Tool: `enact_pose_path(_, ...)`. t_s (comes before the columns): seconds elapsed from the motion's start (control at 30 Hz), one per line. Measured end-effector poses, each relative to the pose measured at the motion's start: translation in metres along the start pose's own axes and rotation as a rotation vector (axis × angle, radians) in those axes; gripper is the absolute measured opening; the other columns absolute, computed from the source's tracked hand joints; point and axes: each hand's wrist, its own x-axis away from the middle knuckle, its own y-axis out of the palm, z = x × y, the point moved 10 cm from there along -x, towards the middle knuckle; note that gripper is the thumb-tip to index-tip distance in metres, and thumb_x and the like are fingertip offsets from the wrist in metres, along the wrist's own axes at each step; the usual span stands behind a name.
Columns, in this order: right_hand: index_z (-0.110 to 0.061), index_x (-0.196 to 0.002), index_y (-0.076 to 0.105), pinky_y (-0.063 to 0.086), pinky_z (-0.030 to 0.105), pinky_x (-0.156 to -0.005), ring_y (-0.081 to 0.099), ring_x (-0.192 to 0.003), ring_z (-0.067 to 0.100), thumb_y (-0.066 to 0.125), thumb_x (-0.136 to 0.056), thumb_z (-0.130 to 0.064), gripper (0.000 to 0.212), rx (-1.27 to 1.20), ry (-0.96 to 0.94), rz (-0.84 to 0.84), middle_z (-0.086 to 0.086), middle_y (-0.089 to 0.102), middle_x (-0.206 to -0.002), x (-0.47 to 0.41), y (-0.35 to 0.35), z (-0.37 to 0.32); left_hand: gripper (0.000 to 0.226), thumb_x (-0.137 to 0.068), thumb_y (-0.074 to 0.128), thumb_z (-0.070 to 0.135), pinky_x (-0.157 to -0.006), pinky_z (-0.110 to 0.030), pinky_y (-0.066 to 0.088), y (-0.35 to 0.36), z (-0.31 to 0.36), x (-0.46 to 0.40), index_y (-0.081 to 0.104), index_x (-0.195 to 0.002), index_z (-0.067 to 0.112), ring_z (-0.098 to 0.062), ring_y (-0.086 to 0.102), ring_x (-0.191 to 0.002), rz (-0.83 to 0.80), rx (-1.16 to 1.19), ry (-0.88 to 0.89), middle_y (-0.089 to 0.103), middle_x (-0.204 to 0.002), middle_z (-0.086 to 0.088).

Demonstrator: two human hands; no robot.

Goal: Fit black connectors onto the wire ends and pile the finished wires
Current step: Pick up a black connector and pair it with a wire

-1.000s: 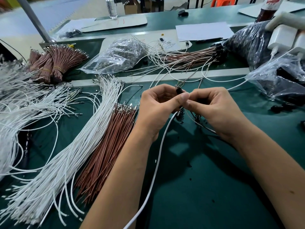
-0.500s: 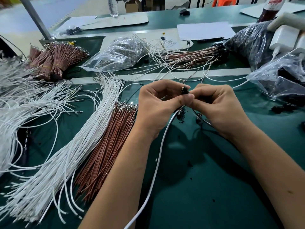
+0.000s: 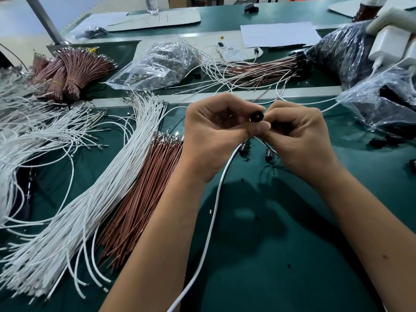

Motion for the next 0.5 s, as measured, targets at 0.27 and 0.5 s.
enact_pose_path(0.27,-0.022,-0.076,0.071,0.03,0.034,-0.053,0.042,-0.058,0.026,0.079,-0.09,-0.019,0.016,0.075,-0.026,0.018,0.011,0.054,-0.069,0.002,-0.002,-0.004,0.038,-0.067,0.078,-0.021,-0.07,-0.022,0.051,0.004,0.002,0.002,0.069,-0.095,0.002,-0.009,0.064,-0.069,-0.018,0.029,0.018,0.069,-0.073,0.005)
enact_pose_path(0.5,-0.03,-0.095,0.075,0.034,0.035,-0.054,0.047,-0.062,0.026,0.084,-0.088,-0.022,0.014,0.09,-0.077,0.056,0.01,0.059,-0.078,0.001,-0.008,-0.012,0.04,-0.068,0.074,-0.024,-0.072,-0.022,0.054,0.006,0.002,0.002,0.067,-0.093,0.006,-0.009,0.066,-0.073,-0.038,0.059,0.009,0.07,-0.075,0.007)
